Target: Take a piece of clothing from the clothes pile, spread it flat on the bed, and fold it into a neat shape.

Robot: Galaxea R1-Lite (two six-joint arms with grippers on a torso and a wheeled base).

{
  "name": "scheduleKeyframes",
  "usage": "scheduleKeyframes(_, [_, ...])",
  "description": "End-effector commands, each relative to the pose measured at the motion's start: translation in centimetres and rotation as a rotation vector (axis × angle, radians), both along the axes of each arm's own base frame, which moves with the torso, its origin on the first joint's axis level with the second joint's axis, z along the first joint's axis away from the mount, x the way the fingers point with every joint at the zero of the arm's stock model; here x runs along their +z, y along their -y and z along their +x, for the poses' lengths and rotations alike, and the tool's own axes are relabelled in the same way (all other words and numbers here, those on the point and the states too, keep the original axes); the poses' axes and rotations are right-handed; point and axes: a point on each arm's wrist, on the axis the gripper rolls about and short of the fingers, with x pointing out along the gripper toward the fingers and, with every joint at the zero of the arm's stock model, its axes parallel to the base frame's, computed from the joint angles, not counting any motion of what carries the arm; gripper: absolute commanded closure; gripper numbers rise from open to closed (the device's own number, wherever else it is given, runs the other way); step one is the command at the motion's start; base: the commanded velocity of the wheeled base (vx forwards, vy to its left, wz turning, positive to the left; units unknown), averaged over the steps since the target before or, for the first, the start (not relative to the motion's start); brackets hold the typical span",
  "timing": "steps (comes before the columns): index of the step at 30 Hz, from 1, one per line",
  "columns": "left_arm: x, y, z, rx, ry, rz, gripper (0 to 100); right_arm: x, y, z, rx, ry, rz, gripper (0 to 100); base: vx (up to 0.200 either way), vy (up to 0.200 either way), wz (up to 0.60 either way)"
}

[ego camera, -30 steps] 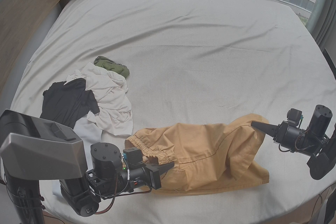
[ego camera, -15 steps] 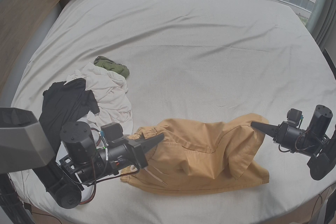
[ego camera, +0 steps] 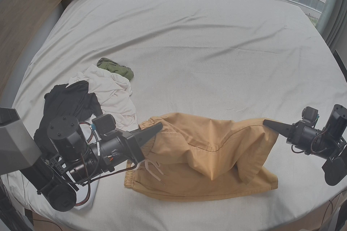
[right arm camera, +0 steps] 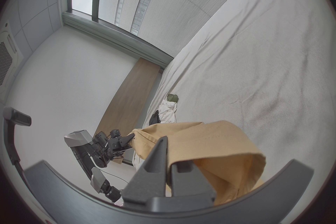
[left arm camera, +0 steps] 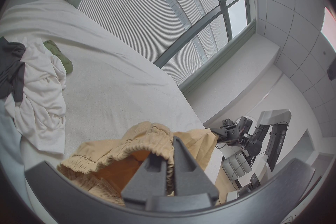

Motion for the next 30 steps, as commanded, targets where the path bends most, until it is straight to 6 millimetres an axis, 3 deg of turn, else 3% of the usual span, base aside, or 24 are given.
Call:
scheduleKeyframes(1, [0.6,-0.5,0.4,0.022,0.023,-0.014,100,0.6,0.1,-0.2,0.001,0.027,0.004,100,0.0,0.0,0.0])
scheduleKeyframes(6, [1.6,-1.0,1.3,0.053,0.052,-0.045,100,0.9,0.4,-0.1,-0.016,0.037,0.005,100,0.0,0.0,0.0])
scheduleKeyframes(30, [3.2,-2.4,1.1,0.084,0.068,-0.101,100,2.4,2.5,0.7,-0.069,0.093,0.022,100,0.0,0.0,0.0])
